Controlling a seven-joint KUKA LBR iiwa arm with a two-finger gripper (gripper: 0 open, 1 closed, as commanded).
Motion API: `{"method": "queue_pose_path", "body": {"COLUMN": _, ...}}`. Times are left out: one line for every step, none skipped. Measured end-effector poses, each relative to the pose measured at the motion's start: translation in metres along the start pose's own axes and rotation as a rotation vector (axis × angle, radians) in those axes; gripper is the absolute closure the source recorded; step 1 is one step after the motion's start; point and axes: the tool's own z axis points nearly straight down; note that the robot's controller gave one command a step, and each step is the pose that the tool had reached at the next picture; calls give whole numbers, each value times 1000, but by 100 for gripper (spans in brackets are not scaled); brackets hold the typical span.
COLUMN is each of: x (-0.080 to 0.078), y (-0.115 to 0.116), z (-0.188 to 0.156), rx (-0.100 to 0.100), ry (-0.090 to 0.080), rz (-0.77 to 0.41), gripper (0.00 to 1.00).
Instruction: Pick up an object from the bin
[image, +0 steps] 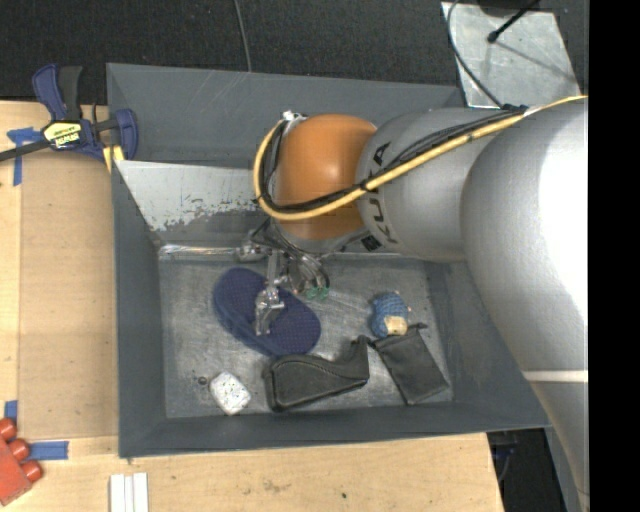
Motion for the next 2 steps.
{"method": "queue_pose_path", "body": {"x": 1, "y": -1, "z": 1, "rx": 0, "ry": 8, "rz": 2, "gripper": 100}}
{"method": "queue_pose_path", "body": {"x": -1, "y": -10, "z": -210, "rx": 5, "ry": 0, "rz": 113, "gripper": 100}}
